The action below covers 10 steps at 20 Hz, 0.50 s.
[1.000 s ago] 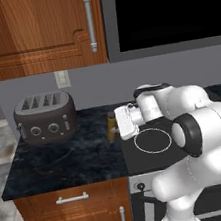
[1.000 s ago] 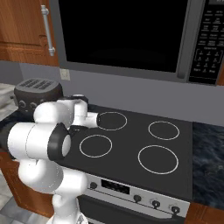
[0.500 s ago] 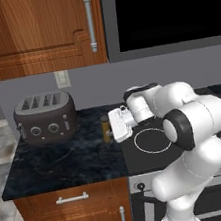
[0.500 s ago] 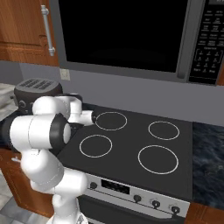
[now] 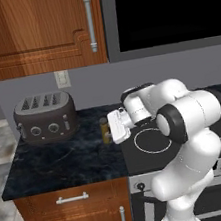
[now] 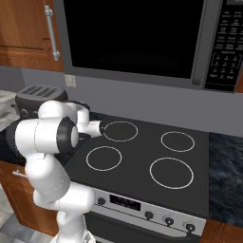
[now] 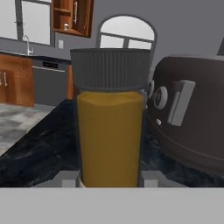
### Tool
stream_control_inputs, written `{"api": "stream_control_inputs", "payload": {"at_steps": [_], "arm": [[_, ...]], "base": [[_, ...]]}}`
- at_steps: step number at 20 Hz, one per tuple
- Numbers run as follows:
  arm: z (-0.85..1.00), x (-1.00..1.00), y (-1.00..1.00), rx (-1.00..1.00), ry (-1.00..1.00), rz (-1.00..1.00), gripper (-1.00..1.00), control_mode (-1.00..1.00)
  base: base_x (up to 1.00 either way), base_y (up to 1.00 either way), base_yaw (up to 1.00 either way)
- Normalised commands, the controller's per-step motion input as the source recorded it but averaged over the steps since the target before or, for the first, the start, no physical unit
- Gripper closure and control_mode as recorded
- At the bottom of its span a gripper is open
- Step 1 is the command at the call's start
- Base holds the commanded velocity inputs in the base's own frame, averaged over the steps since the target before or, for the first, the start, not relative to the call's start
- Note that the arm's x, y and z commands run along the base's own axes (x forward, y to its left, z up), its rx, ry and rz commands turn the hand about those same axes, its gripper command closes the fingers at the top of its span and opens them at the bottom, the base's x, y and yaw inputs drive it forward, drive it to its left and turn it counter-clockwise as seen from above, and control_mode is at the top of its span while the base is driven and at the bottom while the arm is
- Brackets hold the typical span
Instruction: Collect the turmeric, mayonnaise, and shaker from the cabinet and place them next to the stove.
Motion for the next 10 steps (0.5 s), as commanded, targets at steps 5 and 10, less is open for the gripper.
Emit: {"api": "stream_control_inputs", "payload": {"at_steps": [5,10], "arm": [[-0.24,0.16,0.0,0.0,0.0,0.0,1.0,-1.0],[-0.22,0.17,0.0,0.0,0.0,0.0,1.0,-1.0]], "base": [[0.0,0.0,0.0],[0.0,0.0,0.0]]}}
